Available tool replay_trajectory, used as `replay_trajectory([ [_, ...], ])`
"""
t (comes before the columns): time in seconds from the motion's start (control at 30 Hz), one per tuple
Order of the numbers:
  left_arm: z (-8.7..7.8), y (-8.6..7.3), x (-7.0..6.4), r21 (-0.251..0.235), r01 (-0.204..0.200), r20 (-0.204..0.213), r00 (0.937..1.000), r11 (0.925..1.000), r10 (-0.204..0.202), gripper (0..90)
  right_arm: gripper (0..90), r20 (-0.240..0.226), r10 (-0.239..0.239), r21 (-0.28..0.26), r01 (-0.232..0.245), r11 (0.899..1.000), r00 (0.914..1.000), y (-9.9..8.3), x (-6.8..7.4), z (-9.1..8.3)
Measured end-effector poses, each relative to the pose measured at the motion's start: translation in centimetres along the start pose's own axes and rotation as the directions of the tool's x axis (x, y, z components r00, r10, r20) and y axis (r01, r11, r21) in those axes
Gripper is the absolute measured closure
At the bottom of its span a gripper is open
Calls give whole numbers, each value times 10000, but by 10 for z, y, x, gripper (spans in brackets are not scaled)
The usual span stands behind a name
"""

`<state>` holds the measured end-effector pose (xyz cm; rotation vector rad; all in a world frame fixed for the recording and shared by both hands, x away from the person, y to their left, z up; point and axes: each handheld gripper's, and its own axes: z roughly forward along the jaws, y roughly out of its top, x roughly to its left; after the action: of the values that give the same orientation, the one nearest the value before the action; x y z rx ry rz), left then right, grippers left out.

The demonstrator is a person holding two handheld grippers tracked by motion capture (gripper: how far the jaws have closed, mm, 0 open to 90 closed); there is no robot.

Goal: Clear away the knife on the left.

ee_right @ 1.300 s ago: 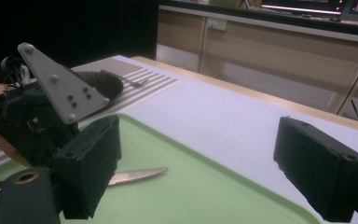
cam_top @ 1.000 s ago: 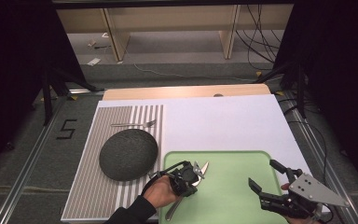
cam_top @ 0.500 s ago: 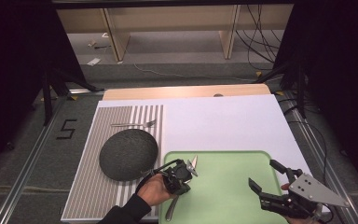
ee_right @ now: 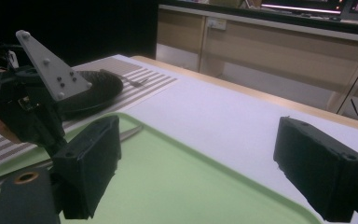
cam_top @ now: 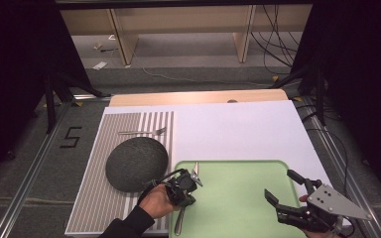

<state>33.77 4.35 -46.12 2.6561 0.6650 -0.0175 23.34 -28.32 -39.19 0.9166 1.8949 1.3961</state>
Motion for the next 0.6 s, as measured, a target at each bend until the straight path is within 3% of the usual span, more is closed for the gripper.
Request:
replay_trajectory([
  [0.6, -8, -20, 5, -15, 357, -43, 9994, 9994, -357, 899, 158, 5, -7, 13, 7, 10000, 10000, 0, 0, 0],
])
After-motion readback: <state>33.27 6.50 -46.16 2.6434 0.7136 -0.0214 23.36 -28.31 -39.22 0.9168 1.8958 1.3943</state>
